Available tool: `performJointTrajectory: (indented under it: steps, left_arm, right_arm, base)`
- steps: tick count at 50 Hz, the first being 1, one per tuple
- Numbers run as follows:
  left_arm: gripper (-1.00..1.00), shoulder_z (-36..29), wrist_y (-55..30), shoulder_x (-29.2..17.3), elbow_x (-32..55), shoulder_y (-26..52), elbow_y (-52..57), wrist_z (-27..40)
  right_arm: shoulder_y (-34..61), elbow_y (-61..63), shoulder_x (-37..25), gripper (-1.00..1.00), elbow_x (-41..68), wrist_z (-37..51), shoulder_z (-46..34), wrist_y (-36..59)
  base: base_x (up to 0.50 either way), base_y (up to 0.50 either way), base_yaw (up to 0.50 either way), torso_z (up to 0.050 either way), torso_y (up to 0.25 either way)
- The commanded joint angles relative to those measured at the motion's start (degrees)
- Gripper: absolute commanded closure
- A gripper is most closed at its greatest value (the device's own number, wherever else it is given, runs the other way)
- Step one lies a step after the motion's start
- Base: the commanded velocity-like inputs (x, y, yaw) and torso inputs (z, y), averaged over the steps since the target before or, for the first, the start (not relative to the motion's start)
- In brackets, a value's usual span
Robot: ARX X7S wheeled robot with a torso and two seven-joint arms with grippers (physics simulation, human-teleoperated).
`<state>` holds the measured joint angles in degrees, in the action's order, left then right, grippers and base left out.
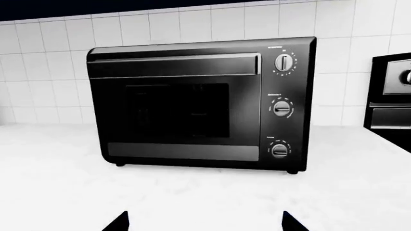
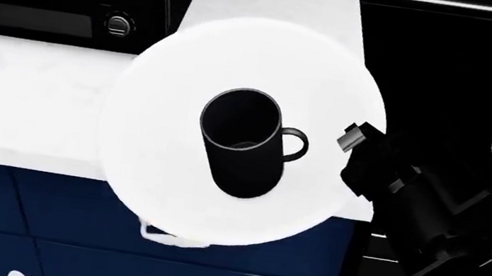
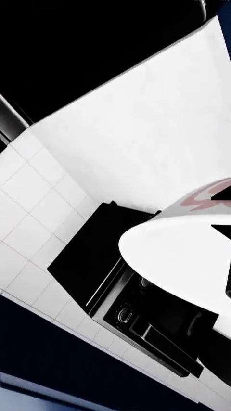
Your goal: Place the cup inside the bowl on the dining table and move the bowl to any counter.
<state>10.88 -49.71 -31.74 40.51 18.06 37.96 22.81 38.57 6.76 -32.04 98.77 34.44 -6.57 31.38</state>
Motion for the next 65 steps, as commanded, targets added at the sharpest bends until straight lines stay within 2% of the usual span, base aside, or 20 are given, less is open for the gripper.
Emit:
performJointTrajectory:
  steps: [1, 11, 38, 65]
  left_arm:
    - [-1.0, 0.8, 0.94, -0.22, 0.79, -0.75, -0.02, -0.7]
    - [-1.0, 0.85, 1.26, -0.5, 0.7, -1.14, -0.23, -0.84]
    - [-1.0, 1.65, 1.71, -0.84, 1.26, -2.31, 0.01, -0.67]
    - [-1.0, 2.5, 2.51, -1.22, 1.51, -3.7, -0.18, -0.78]
  right_arm:
    - [0.42, 0.17, 0.2, 1.0, 0.47, -0.75, 0.33, -0.08]
    - [0.31, 0.21, 0.07, 1.0, 0.23, -1.01, 0.12, -0.08]
    - [-0.76, 0.07, 0.21, 1.0, 0.13, -1.53, 0.11, -0.76]
    - [-2.7, -6.52, 2.5, 1.0, -3.69, -5.78, -2.25, -2.24]
  base:
    - [0.18, 0.0, 0.0, 0.0, 0.0]
    - [0.2, 0.0, 0.0, 0.0, 0.001]
    - [0.38, -0.03, 0.0, 0.0, 0.001]
    - [0.05, 0.0, 0.0, 0.0, 0.001]
